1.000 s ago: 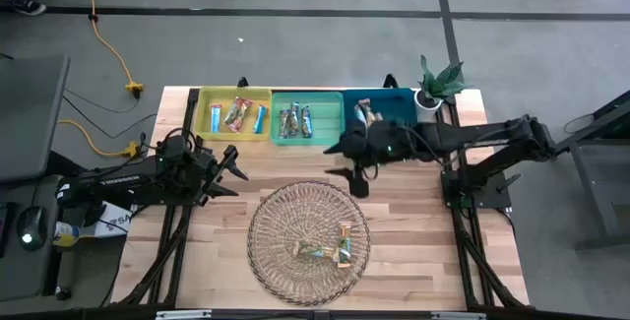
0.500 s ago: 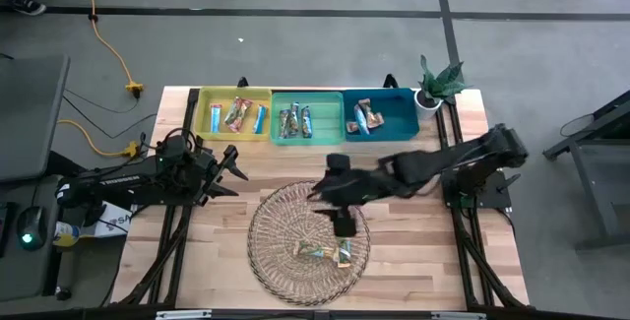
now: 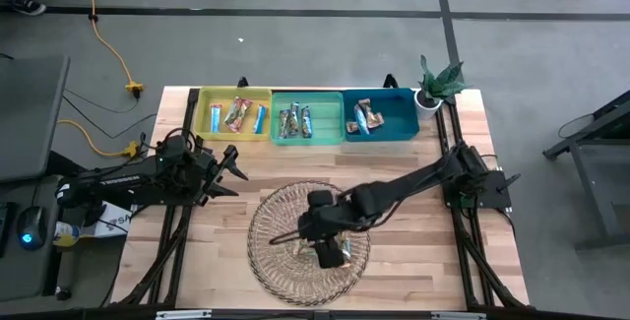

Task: Pick and place Granola Bars by type
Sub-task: Put the yellow granola bar into the blue bin

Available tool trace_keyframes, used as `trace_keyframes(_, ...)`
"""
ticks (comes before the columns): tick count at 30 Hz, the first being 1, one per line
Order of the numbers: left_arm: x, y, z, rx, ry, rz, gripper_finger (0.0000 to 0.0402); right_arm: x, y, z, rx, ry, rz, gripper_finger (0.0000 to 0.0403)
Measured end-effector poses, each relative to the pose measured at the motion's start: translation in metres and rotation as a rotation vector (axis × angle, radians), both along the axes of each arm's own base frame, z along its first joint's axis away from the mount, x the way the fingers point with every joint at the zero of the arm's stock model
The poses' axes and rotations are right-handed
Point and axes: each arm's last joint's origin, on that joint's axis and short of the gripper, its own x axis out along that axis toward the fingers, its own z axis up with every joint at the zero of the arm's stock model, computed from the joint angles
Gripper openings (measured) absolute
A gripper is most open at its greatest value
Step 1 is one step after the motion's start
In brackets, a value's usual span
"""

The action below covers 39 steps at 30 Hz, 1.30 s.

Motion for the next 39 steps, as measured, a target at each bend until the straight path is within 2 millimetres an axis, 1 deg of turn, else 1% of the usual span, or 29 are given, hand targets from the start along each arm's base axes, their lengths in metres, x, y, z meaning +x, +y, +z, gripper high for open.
trace_keyframes(9, 0.0, 0.0, 0.0, 0.0, 0.0, 0.0, 0.023, 0.0, 0.031, -0.035, 0.064, 0.123, -0.099, 0.0238)
trace_keyframes(13, 0.0, 0.0, 0.0, 0.0, 0.0, 0.0, 0.023, 0.001, 0.045, -0.054, 0.051, 0.162, -0.143, 0.0238)
trace_keyframes(16, 0.0, 0.0, 0.0, 0.0, 0.0, 0.0, 0.023, 0.002, 0.051, -0.068, 0.034, 0.184, -0.177, 0.0238)
trace_keyframes(22, 0.0, 0.0, 0.0, 0.0, 0.0, 0.0, 0.023, 0.007, 0.05, -0.085, 0.02, 0.208, -0.259, 0.0238)
trace_keyframes(27, 0.0, 0.0, 0.0, 0.0, 0.0, -0.001, 0.023, 0.01, 0.049, -0.095, 0.026, 0.234, -0.267, 0.0238)
trace_keyframes(39, 0.0, 0.0, 0.0, 0.0, 0.0, 0.0, 0.023, 0.012, 0.045, -0.099, -0.008, 0.223, -0.27, 0.0238)
